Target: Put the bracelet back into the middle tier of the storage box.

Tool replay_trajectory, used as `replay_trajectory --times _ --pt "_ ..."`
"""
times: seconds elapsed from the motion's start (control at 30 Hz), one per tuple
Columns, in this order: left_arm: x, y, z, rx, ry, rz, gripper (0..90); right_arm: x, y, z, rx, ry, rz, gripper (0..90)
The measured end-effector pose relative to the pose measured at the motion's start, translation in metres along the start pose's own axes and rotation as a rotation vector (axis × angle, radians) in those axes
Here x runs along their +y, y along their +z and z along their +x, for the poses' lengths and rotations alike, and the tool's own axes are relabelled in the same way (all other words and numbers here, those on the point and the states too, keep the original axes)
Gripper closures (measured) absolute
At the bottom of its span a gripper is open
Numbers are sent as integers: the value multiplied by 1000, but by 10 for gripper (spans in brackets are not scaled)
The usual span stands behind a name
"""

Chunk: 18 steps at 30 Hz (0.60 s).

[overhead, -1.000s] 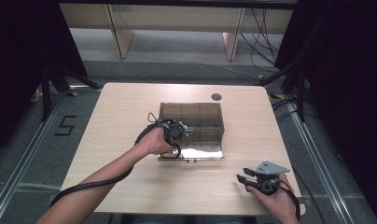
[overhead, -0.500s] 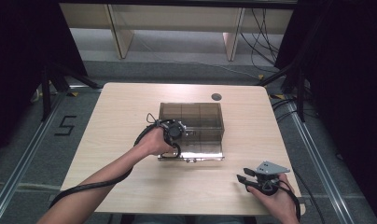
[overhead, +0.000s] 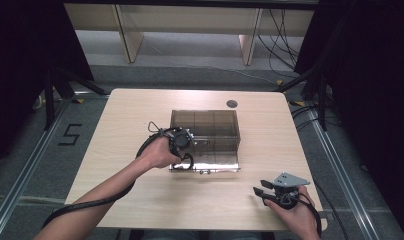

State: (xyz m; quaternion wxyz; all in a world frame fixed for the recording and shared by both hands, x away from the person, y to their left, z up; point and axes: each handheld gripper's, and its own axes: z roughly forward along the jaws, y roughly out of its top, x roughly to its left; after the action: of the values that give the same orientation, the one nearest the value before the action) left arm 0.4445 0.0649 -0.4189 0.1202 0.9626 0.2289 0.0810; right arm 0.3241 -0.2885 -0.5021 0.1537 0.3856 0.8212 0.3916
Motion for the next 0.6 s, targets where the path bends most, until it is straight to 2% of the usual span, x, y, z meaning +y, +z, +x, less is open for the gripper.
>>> replay_trajectory --times 0.07,0.13,0.17,0.2,0.37,0.47,0.53,0.57,0.6 --pt "-2 -1 1 -5 0 -4 874 0 0 0 0 0 0 573" --pt "-8 -3 0 -3 -35 -52 823 0 0 0 4 0 -1 572" --pt "-8 -3 0 -3 -35 -52 786 0 0 0 4 0 -1 572" --pt "-11 -4 0 -1 -43 -67 767 -1 1 2 -5 24 -3 571" --pt "-21 -9 -1 3 -62 -109 696 0 1 2 -19 11 -4 569" --pt "-31 -13 -5 12 -65 -190 652 0 1 2 -20 10 -6 567" --pt "-35 -14 -6 13 -70 -208 622 0 1 2 -19 10 -7 567" --pt "-41 -16 -8 21 -81 -243 603 0 1 2 -20 9 -9 567" --pt "-41 -16 -8 21 -81 -243 590 0 1 2 -20 9 -9 567"
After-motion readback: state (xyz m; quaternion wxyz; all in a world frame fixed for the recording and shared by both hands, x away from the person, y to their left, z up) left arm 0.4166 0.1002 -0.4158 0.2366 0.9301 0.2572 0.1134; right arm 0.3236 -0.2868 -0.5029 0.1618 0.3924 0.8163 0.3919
